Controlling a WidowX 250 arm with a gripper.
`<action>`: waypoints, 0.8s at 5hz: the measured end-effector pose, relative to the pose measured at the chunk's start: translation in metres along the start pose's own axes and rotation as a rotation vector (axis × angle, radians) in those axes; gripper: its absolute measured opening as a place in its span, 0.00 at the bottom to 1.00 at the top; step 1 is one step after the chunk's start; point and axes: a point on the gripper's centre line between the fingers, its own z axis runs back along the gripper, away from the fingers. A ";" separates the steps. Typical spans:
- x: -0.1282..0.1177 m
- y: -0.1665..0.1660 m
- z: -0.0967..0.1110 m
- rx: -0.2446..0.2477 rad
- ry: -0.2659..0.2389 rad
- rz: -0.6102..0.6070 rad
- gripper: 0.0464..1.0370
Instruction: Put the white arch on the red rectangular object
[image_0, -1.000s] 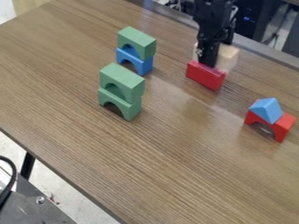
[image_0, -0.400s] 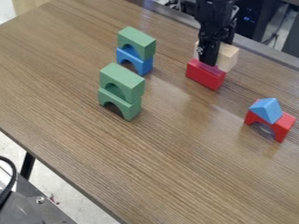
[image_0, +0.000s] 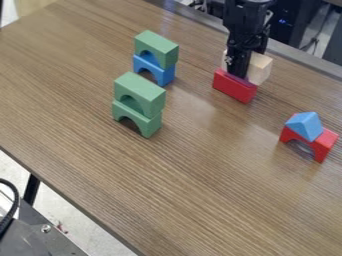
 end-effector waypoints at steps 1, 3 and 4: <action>0.002 -0.001 -0.005 0.009 -0.006 -0.006 0.55; 0.004 -0.007 -0.003 0.000 -0.008 -0.004 0.55; 0.004 -0.006 -0.008 0.012 -0.009 -0.003 0.55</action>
